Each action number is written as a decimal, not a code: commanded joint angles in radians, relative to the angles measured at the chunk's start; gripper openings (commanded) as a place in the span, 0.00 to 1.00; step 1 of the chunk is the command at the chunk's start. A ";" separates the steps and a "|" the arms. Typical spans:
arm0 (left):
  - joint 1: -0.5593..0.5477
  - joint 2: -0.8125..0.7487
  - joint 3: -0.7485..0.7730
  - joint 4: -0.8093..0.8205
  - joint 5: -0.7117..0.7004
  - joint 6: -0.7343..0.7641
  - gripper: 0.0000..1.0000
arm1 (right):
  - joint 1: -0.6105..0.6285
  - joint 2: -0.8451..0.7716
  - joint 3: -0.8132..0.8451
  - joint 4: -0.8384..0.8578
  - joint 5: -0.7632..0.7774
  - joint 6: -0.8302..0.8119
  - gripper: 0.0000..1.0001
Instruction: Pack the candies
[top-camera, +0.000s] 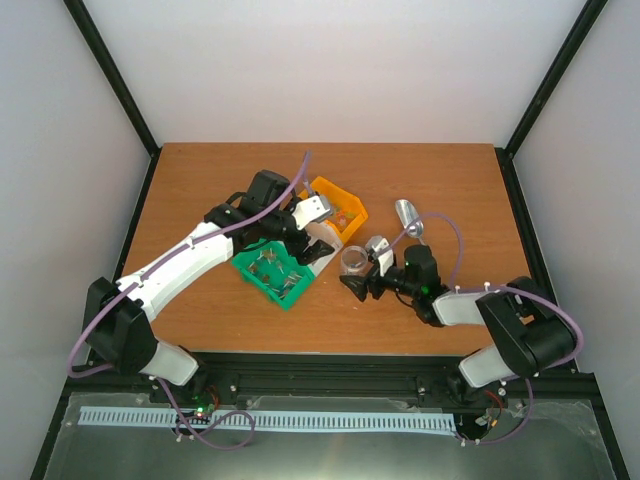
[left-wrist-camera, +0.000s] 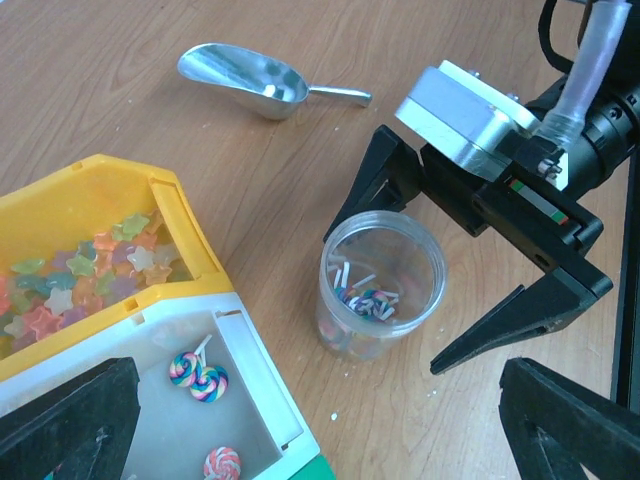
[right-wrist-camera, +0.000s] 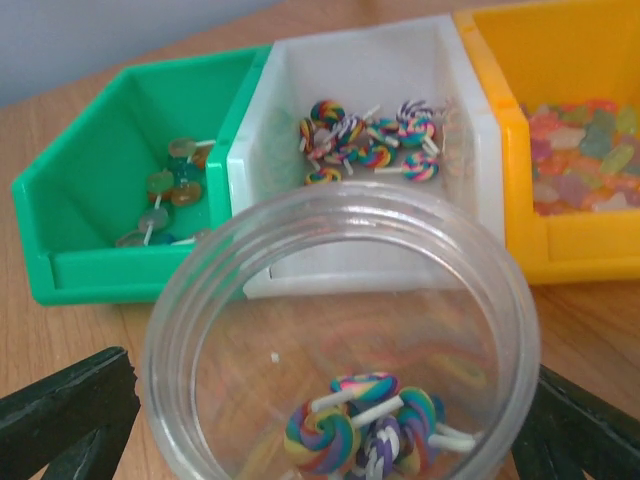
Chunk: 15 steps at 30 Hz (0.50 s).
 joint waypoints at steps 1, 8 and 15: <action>0.007 -0.014 -0.001 -0.037 -0.025 0.046 1.00 | -0.001 -0.068 0.070 -0.321 0.014 -0.068 1.00; 0.007 -0.029 -0.021 -0.058 -0.019 0.034 1.00 | -0.005 -0.208 0.140 -0.589 -0.015 -0.150 1.00; 0.028 -0.025 0.034 -0.169 0.024 -0.002 1.00 | -0.022 -0.366 0.195 -0.809 -0.053 -0.177 1.00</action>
